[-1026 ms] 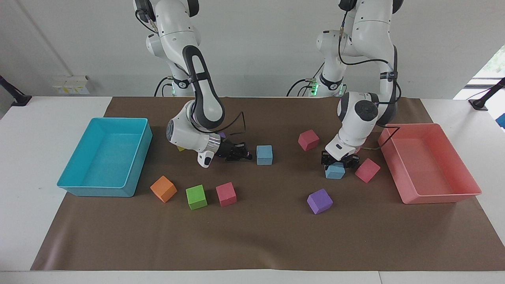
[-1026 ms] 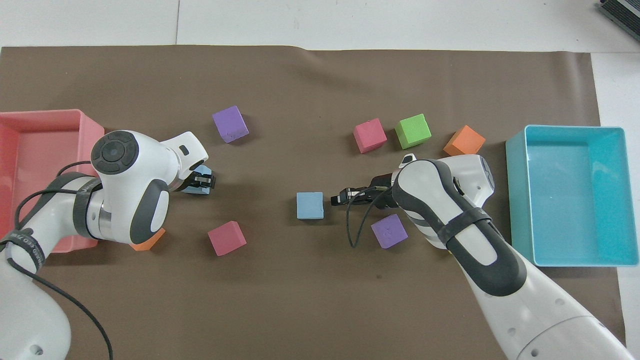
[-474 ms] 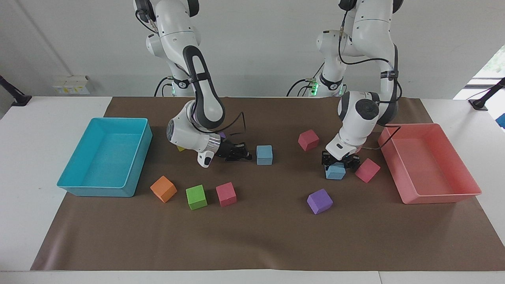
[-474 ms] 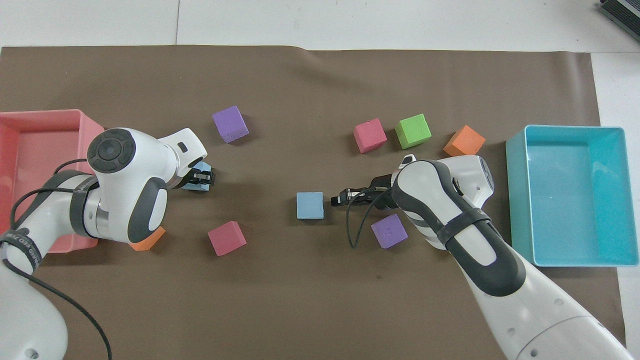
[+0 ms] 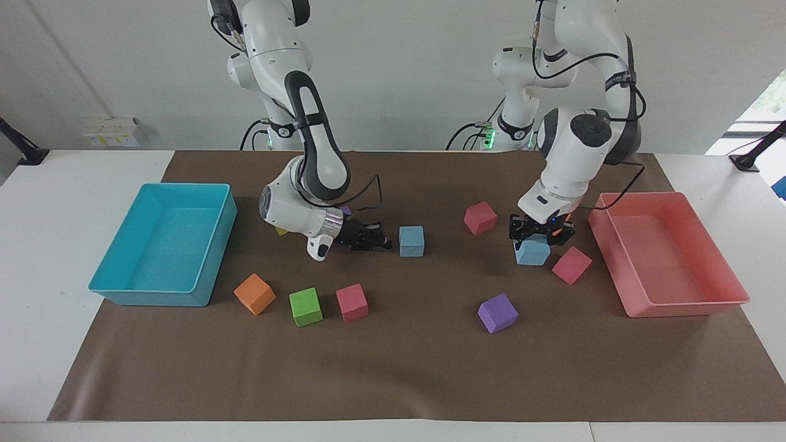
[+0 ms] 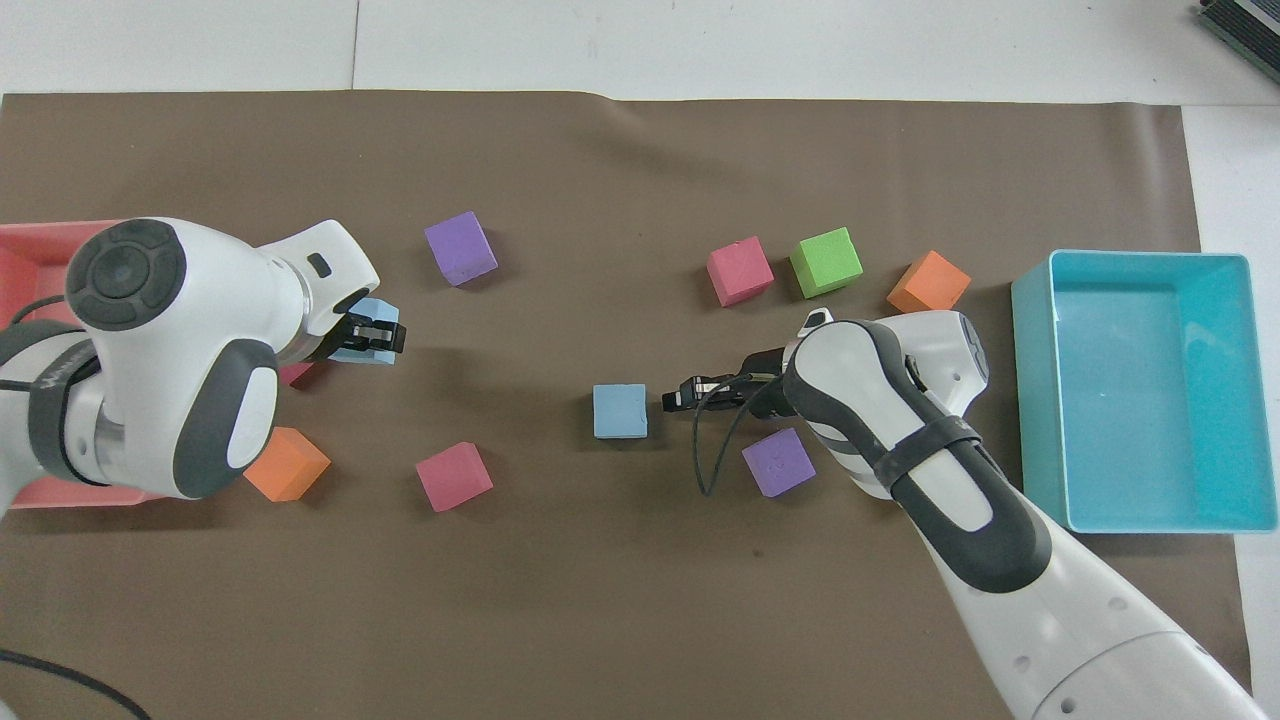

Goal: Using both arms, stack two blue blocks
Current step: 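Carry the held cube with the left gripper over the center blue cube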

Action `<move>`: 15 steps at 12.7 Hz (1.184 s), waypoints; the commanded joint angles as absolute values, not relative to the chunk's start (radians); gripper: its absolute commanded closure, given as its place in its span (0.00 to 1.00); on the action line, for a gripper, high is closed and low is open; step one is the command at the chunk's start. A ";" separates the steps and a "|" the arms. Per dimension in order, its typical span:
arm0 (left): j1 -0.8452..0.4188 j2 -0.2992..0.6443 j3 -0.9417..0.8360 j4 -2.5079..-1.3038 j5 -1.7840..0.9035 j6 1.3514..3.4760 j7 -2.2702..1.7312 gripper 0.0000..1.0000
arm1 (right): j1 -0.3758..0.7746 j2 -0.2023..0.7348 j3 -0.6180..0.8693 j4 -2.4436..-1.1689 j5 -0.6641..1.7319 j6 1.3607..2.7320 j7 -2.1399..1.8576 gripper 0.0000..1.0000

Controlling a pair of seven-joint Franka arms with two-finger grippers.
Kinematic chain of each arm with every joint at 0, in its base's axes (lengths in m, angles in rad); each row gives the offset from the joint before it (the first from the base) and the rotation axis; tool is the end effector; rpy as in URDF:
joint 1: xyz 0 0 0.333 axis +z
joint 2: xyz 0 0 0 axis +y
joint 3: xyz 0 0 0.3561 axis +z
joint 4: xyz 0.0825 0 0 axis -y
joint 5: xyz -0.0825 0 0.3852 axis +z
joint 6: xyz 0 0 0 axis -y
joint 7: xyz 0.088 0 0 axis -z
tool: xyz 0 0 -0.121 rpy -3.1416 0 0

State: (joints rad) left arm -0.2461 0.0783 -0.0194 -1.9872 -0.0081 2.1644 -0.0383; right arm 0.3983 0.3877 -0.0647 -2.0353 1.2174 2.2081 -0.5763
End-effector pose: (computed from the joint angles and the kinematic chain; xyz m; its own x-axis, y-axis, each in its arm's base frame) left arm 0.5672 -0.1544 0.4596 0.9707 -0.2194 0.0983 -0.2216 -0.9751 0.0124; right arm 0.5609 0.2406 0.2776 0.9974 0.0533 -0.0495 -0.0028 -0.6510 -0.7591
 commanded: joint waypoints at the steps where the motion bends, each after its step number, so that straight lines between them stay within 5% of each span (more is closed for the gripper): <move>1: -0.262 0.012 -0.017 -1.951 -0.012 2.045 -0.067 0.65 | 0.394 0.379 -0.057 -2.052 1.253 2.232 -0.617 1.00; 7: -0.441 0.038 -0.049 -1.904 -0.009 2.068 -0.374 0.70 | 0.396 0.379 -0.057 -2.052 1.253 2.246 -0.609 1.00; 15: -0.655 0.250 -0.049 -1.798 0.032 2.215 -0.736 0.75 | 0.408 0.380 -0.057 -2.052 1.253 2.246 -0.606 1.00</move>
